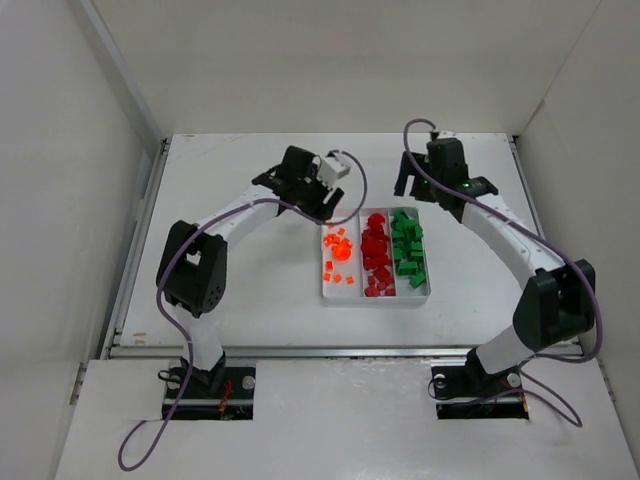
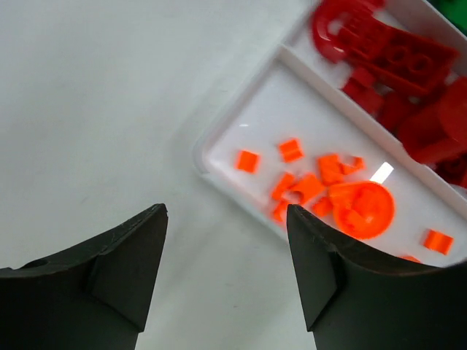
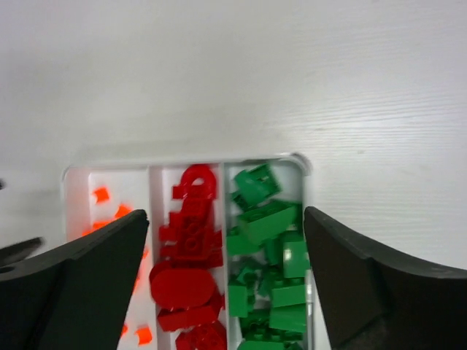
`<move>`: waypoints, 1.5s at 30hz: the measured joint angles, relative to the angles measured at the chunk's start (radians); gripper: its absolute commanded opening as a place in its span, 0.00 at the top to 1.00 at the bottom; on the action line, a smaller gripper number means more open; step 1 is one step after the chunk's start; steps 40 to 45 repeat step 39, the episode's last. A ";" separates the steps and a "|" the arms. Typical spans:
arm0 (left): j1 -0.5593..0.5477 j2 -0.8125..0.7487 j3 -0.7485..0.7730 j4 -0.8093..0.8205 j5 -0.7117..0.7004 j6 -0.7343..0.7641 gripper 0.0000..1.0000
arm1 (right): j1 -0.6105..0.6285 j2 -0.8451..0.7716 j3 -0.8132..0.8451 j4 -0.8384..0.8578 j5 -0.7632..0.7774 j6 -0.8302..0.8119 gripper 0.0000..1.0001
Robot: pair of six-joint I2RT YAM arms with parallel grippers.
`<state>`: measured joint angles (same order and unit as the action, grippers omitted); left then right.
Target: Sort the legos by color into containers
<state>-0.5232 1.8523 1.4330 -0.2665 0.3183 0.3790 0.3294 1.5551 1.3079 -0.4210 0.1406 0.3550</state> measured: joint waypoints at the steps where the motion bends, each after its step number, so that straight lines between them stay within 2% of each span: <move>1: 0.029 0.000 0.020 0.000 -0.014 -0.025 0.35 | -0.023 -0.019 0.000 -0.002 0.023 0.001 0.00; 5: 0.195 -0.012 0.056 0.026 -0.117 -0.125 0.27 | -0.112 -0.093 0.000 -0.032 0.171 0.002 0.00; 11: 0.455 -0.021 0.054 0.038 -0.406 -0.270 0.20 | -0.304 -0.173 -0.029 -0.079 0.302 0.016 0.00; 14: 0.530 -0.027 0.032 0.038 -0.474 -0.329 0.20 | -0.436 -0.226 -0.087 -0.091 0.328 0.046 0.00; 17: 0.579 -0.033 0.007 0.029 -0.484 -0.370 0.20 | -0.521 -0.274 -0.132 -0.102 0.370 0.082 0.00; 25: 0.597 -0.033 0.021 -0.006 -0.480 -0.411 0.20 | -0.530 -0.344 -0.163 -0.095 0.413 0.134 0.00; 45: 0.595 -0.034 0.026 -0.006 -0.476 -0.422 0.20 | -0.530 -0.309 -0.138 -0.104 0.417 0.201 0.00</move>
